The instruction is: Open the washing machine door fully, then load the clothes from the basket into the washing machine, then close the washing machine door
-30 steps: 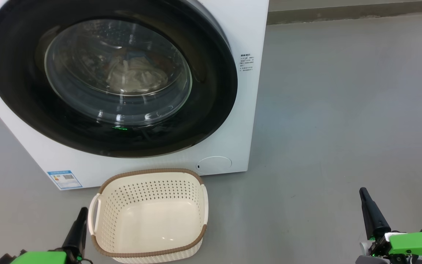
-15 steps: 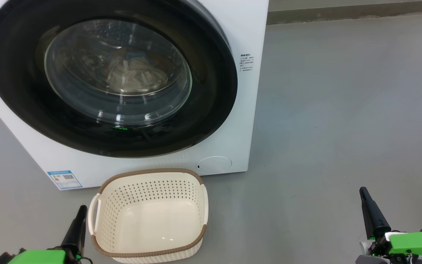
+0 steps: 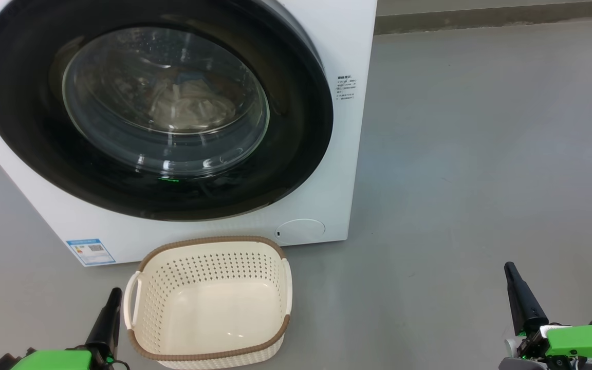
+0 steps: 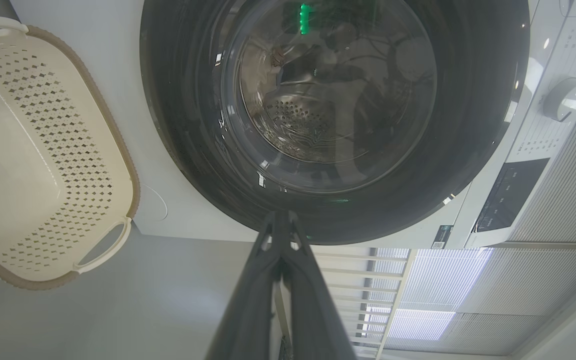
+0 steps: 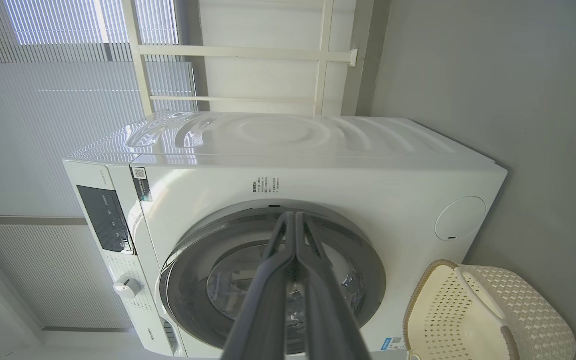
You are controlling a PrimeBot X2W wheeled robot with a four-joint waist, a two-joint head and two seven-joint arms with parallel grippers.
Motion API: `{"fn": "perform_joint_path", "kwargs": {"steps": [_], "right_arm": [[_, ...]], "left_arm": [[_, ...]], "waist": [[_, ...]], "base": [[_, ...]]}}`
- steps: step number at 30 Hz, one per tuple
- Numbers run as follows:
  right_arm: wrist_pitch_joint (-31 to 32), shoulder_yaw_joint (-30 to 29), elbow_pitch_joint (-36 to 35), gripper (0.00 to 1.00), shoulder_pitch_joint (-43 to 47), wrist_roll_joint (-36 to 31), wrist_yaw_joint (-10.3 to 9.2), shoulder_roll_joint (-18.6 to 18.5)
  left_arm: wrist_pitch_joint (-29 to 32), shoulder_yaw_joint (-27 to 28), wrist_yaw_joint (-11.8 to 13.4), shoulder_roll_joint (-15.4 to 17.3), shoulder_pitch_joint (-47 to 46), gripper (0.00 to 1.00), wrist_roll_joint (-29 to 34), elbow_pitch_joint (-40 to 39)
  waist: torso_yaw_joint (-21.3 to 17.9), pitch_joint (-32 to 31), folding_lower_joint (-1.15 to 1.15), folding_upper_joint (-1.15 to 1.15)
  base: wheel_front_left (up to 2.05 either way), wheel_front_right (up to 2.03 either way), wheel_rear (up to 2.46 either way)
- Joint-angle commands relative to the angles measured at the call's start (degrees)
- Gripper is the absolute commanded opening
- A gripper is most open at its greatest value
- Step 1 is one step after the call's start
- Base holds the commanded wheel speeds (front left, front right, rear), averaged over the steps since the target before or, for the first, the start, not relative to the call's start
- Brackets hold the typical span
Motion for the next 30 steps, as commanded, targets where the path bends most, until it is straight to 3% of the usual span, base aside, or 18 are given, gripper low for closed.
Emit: {"fn": "perform_joint_path", "kwargs": {"steps": [1, 30], "right_arm": [[0.45, 1.35, -1.44, 0.0, -2.24, 0.6, -0.06, -0.26], [0.44, 1.36, -1.44, 0.0, -2.24, 0.61, -0.06, -0.26]], "left_arm": [[0.46, 1.92, -0.16, 1.0, -2.34, 0.0, -0.4, -1.07], [0.62, 2.12, -0.16, 0.86, -2.35, 0.0, -0.23, -1.07]], "waist": [[0.0, 0.0, 0.0, 0.0], [0.0, 0.0, 0.0, 0.0]], "base": [[0.0, 0.0, 0.0], [0.0, 0.0, 0.0]]}}
